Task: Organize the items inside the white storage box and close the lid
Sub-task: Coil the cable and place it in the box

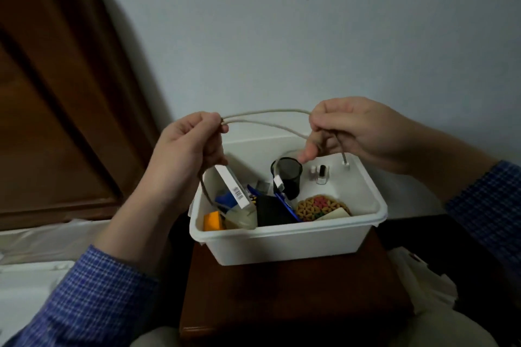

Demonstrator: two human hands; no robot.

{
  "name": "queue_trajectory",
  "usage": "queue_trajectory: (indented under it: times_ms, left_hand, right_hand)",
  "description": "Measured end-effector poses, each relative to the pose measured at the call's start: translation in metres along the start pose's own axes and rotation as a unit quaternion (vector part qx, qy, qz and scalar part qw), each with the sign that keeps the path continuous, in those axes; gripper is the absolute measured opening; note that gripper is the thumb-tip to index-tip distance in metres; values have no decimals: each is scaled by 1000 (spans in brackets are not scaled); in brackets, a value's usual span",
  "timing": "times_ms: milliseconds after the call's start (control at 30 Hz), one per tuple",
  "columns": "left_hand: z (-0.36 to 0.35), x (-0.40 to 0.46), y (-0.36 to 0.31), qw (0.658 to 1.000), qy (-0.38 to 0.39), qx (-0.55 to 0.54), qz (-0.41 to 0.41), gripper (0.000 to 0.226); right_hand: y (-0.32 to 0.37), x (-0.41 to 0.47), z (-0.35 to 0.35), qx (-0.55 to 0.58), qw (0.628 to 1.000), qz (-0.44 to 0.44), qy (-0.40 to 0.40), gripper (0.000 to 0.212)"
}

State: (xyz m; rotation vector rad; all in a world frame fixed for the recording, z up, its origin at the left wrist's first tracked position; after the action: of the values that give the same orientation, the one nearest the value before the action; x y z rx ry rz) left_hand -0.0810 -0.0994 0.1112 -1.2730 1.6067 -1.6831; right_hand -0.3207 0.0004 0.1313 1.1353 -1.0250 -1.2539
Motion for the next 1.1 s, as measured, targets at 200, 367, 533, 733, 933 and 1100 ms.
queue_trajectory:
  times_ms: [200, 367, 533, 733, 933, 1100]
  left_hand:
    - [12, -59, 14, 997, -23, -16, 74, 32]
    - [-11, -87, 9, 991, 52, 18, 122, 39]
    - [-53, -89, 0, 996, 80, 19, 30, 32]
    - [-70, -87, 4, 1000, -8, -10, 4, 41]
    - [-85, -90, 7, 996, -16, -85, -1, 27]
    - [-91, -90, -11, 983, -4, -182, 7, 35]
  right_hand:
    - [-3, -37, -7, -19, 999, -2, -43, 35]
    - [3, -52, -27, 80, 995, 31, -51, 22]
    - [-6, -60, -61, 22, 997, 36, -61, 21]
    - [-44, -84, -87, 2, 977, 43, -210, 19]
    - [-62, -88, -117, 48, 970, 33, -234, 22]
    - [-62, -88, -131, 149, 978, 38, -140, 22]
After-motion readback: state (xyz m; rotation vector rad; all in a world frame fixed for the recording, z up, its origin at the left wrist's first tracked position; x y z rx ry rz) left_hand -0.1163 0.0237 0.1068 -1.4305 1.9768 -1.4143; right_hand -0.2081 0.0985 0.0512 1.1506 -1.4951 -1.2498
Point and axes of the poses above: each hand's wrist, its own x-axis towards the middle knuckle, its own z-axis out of the back of the hand, y = z × x, the point moved 1 cm from there along x, towards the middle knuckle, and after that the axes turned 4 degrees about -z, right-handed, at the moved point
